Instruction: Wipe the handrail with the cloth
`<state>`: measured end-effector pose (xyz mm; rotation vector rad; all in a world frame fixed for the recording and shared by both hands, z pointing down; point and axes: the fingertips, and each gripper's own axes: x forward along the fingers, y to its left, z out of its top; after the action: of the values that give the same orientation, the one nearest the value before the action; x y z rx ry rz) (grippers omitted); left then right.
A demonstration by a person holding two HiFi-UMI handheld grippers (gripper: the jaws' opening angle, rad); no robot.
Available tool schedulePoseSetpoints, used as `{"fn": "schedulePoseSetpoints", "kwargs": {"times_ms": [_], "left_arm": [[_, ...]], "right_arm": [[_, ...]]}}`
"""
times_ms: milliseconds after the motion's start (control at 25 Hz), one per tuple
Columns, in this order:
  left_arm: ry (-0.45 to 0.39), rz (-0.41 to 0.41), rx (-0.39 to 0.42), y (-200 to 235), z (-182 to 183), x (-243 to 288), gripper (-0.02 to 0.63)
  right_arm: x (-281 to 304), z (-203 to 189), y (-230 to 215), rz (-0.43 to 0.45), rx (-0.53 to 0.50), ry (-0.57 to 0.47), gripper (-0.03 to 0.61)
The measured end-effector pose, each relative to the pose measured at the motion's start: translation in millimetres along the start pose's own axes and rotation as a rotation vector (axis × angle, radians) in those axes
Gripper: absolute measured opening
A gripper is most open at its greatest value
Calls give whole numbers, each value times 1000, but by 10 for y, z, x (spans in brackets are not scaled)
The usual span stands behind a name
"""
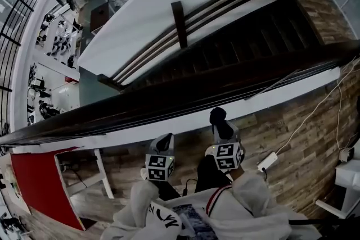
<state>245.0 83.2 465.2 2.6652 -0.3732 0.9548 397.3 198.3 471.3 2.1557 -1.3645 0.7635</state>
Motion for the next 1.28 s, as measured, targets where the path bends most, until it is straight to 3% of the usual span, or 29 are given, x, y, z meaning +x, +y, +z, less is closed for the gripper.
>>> {"fn": "schedulePoseSetpoints", "kwargs": {"times_ms": [280,600,880,1080,1280], "left_arm": [[-15,52,-64,1001,-575,-655,3],[-101,260,-215,2525,-1303,-1568,3],[-150,364,-292,3791,-1898,-2243,3],[-160,397,-343,4544,-2323,-2587,3],[-177,412,-335,4854,-2521,-2659,3]], "right_arm": [[226,218,1396,89,-86,16,91],[528,462,3423,303,-305,35,91],[819,568,4905,376,-402,53,91],[1165,603,5911,418,-413,72,91],[1501,724,6500,462,-396,35,91]]}}
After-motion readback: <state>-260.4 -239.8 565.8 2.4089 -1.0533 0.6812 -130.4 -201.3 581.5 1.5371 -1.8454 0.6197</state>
